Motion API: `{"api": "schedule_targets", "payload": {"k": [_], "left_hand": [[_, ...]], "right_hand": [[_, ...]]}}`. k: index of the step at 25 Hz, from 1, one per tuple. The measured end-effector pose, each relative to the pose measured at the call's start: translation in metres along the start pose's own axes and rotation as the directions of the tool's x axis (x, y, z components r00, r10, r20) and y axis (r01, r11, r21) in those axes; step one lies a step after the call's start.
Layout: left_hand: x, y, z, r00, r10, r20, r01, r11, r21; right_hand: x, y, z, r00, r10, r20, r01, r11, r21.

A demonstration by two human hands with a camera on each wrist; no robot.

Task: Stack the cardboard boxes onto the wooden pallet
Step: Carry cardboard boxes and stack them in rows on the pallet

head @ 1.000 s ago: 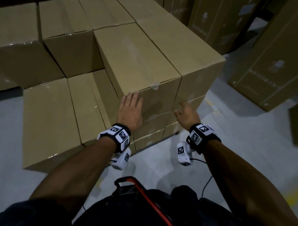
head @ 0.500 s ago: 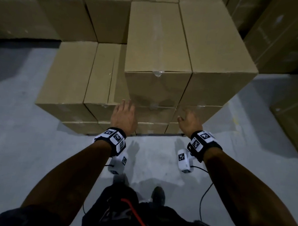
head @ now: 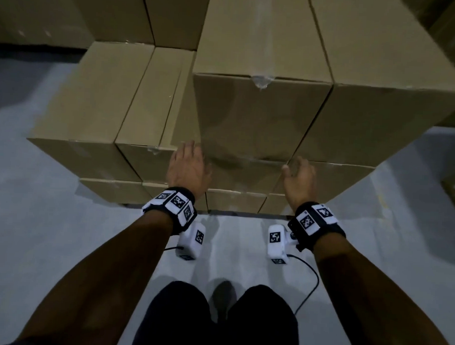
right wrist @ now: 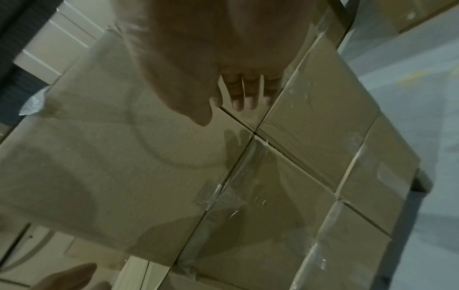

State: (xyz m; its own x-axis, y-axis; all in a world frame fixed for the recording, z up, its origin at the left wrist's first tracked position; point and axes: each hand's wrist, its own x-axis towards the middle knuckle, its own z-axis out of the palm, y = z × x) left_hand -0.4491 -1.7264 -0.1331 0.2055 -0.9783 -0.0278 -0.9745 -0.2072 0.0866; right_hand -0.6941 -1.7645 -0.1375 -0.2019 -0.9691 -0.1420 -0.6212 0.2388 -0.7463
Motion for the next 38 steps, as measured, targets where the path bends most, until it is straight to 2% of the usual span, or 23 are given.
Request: {"api": "schedule_targets", "payload": {"k": [3, 6, 7, 10, 12, 13, 16, 19, 24, 33, 38], "left_hand": [[0.028, -0.004, 0.05, 0.988, -0.052, -0.142, 0.038, 0.994, -0.101], [0.053, -0.004, 0.096, 0.946, -0.092, -0.312, 0.021, 0.975, -0.222], [0.06, -0.003, 0.113, 0.913, -0.096, -0.398, -0.009, 0.967, -0.253], [0.079, -0.001, 0.152, 0.775, -0.112, -0.622, -0.1, 0.95, -0.295], [0.088, -0.001, 0.167, 0.701, -0.125, -0.702, -0.127, 0.947, -0.295], [0.093, -0.002, 0.172, 0.673, -0.123, -0.729, -0.14, 0.947, -0.289], [0.099, -0.005, 0.178, 0.627, -0.116, -0.77, -0.161, 0.948, -0.273], [0.097, -0.007, 0.175, 0.629, -0.121, -0.768, -0.189, 0.934, -0.302], [0.092, -0.006, 0.167, 0.636, -0.147, -0.758, -0.214, 0.91, -0.356], [0.091, -0.006, 0.162, 0.651, -0.212, -0.729, -0.215, 0.87, -0.444], [0.094, -0.007, 0.16, 0.675, -0.252, -0.693, -0.178, 0.856, -0.485]], "right_hand": [[0.021, 0.026, 0.043, 0.988, -0.035, -0.152, 0.063, 0.982, 0.181], [0.045, 0.051, 0.082, 0.94, -0.088, -0.329, 0.193, 0.934, 0.302], [0.054, 0.061, 0.097, 0.912, -0.108, -0.395, 0.25, 0.911, 0.327], [0.08, 0.086, 0.13, 0.82, -0.171, -0.545, 0.407, 0.845, 0.346], [0.095, 0.099, 0.144, 0.755, -0.221, -0.617, 0.505, 0.796, 0.333], [0.102, 0.102, 0.149, 0.726, -0.236, -0.646, 0.541, 0.775, 0.326], [0.113, 0.102, 0.153, 0.683, -0.203, -0.702, 0.584, 0.729, 0.357], [0.116, 0.094, 0.149, 0.697, -0.135, -0.704, 0.56, 0.716, 0.417], [0.115, 0.084, 0.144, 0.708, -0.093, -0.7, 0.519, 0.741, 0.427], [0.112, 0.08, 0.143, 0.709, -0.068, -0.702, 0.508, 0.74, 0.441], [0.118, 0.081, 0.146, 0.706, -0.078, -0.704, 0.521, 0.731, 0.441]]}}
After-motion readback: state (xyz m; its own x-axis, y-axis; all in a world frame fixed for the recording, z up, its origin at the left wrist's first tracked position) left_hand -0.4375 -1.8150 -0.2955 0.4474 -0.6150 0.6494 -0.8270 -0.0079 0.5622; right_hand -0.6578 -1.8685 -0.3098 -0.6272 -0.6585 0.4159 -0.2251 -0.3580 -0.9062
